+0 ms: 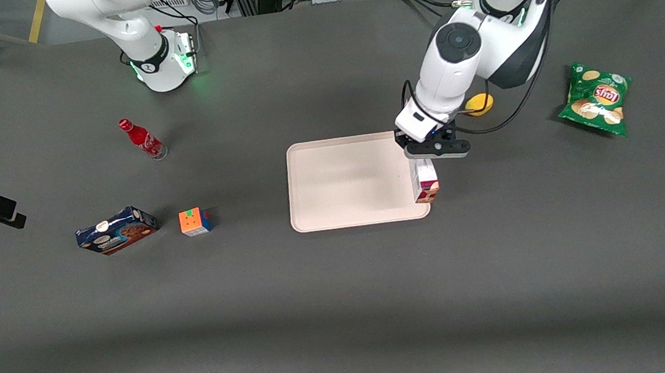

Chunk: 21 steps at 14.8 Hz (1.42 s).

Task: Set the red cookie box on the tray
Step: 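Carry the upright cookie box with the left gripper over the beige tray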

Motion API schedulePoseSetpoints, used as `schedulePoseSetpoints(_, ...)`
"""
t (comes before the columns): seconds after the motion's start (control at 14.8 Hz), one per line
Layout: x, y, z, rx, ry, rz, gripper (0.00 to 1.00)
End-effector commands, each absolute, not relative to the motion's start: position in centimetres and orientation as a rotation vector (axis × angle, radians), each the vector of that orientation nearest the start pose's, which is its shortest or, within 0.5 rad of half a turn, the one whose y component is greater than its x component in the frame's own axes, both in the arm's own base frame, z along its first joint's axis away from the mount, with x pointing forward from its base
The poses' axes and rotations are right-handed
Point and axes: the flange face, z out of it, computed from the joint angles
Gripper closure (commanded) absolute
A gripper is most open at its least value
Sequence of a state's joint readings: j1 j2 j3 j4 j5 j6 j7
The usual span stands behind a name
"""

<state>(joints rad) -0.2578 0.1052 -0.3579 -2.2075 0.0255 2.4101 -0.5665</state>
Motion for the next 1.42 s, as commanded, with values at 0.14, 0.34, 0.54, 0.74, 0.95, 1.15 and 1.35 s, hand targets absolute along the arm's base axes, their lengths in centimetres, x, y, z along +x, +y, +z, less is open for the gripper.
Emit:
schedulePoseSetpoints(0.14,43.8,-33.7,29.8,-3.168,0.084,-0.139,1.0)
schedulePoseSetpoints(0.34,43.2,-34.0,27.7,-3.176,0.098,-0.134,1.0)
schedulePoseSetpoints(0.54,43.2,-34.1,25.3,-3.198,0.074,-0.118,1.0)
schedulePoseSetpoints(0.74,43.2,-33.8,24.4,-3.197,0.071,-0.106,1.0)
schedulePoseSetpoints(0.95,43.9,-33.0,23.2,-3.21,0.038,-0.114,1.0)
schedulePoseSetpoints(1.15,44.1,-32.8,22.8,-3.206,0.048,-0.12,1.0)
schedulePoseSetpoints(1.35,44.1,-32.7,22.6,-3.205,0.045,-0.115,1.0)
